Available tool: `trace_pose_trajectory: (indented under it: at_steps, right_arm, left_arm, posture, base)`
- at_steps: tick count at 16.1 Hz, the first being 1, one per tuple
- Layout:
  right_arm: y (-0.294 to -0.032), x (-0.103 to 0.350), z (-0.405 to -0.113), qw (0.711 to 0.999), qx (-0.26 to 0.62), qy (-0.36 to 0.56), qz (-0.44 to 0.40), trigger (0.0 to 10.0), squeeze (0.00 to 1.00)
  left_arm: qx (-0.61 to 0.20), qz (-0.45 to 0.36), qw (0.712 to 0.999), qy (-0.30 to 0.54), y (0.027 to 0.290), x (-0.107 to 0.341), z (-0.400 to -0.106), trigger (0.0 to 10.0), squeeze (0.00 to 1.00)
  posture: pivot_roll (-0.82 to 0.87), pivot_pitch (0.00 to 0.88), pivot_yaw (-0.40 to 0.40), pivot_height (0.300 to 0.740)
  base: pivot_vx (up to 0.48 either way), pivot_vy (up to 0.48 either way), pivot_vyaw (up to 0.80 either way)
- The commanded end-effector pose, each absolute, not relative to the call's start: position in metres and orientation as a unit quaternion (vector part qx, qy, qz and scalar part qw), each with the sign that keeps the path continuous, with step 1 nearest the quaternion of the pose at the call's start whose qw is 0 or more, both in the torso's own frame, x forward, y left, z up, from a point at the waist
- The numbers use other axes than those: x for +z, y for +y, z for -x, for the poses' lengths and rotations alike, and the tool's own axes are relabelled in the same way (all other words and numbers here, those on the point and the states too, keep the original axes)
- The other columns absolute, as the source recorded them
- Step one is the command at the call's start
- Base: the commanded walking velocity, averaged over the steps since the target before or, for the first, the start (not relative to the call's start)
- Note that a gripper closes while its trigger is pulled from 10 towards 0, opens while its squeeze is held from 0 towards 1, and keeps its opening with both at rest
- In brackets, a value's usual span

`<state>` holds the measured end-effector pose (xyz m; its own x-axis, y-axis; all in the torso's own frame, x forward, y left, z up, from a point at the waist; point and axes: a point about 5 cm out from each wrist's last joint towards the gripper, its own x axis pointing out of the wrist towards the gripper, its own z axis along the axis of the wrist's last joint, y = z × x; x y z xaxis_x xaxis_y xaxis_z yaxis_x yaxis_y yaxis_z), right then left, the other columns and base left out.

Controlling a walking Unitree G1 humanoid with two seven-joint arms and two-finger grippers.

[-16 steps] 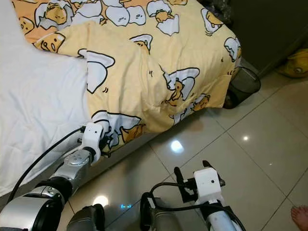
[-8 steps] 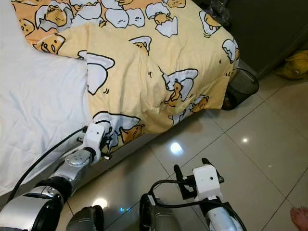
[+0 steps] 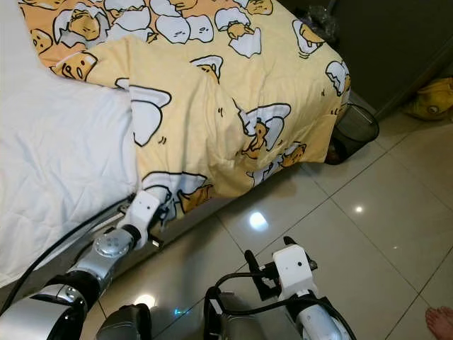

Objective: Clean up the room

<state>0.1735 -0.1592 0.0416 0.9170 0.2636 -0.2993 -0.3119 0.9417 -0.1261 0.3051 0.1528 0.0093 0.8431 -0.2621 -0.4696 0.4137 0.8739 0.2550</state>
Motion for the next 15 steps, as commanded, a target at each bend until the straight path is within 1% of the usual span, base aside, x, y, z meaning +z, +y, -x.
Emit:
trace_pose_trajectory:
  at_steps: [1,3,4,5,7,8,11,15]
  right_arm:
    - [-0.166,0.035,-0.169,0.973,0.139,0.163,0.087,10.0,0.0]
    - [-0.167,0.035,-0.169,0.973,0.14,0.163,0.088,10.0,0.0]
    - [-0.167,0.035,-0.169,0.973,0.141,0.163,0.089,10.0,0.0]
    - [-0.168,0.035,-0.169,0.972,0.141,0.163,0.09,10.0,0.0]
    - [-0.17,0.034,-0.168,0.972,0.141,0.165,0.092,10.0,0.0]
    - [-0.17,0.034,-0.168,0.971,0.141,0.166,0.092,10.0,0.0]
    - [-0.171,0.032,-0.17,0.97,0.145,0.169,0.094,10.0,0.0]
    - [-0.17,0.028,-0.168,0.968,0.148,0.176,0.096,10.0,0.0]
  left_arm:
    - [-0.19,-0.18,0.938,0.225,0.15,0.002,-0.298,10.0,0.0]
    - [-0.198,-0.161,0.941,0.221,0.147,0.003,-0.298,10.0,0.0]
    - [-0.228,-0.161,0.936,0.212,0.144,0.004,-0.297,10.0,0.0]
    - [-0.291,-0.18,0.914,0.217,0.138,0.001,-0.291,10.0,0.0]
    - [-0.356,-0.211,0.879,0.238,0.137,-0.01,-0.277,10.0,0.0]
    - [-0.362,-0.217,0.873,0.246,0.139,-0.013,-0.273,10.0,0.0]
    - [-0.344,-0.203,0.881,0.253,0.143,-0.016,-0.27,10.0,0.0]
    - [-0.342,-0.196,0.885,0.248,0.14,-0.015,-0.271,10.0,0.0]
  posture:
    - [-0.12,0.174,-0.109,0.732]
    - [-0.12,0.173,-0.109,0.732]
    - [-0.12,0.171,-0.108,0.732]
    - [-0.12,0.171,-0.108,0.732]
    - [-0.13,0.169,-0.114,0.732]
    - [-0.13,0.169,-0.114,0.732]
    - [-0.12,0.168,-0.119,0.732]
    - [-0.11,0.169,-0.116,0.732]
  base:
    - [0.0,0.0,0.0]
    - [0.0,0.0,0.0]
    - [0.0,0.0,0.0]
    - [0.0,0.0,0.0]
    - [0.0,0.0,0.0]
    - [0.0,0.0,0.0]
    - [0.0,0.0,0.0]
    - [0.0,0.0,0.0]
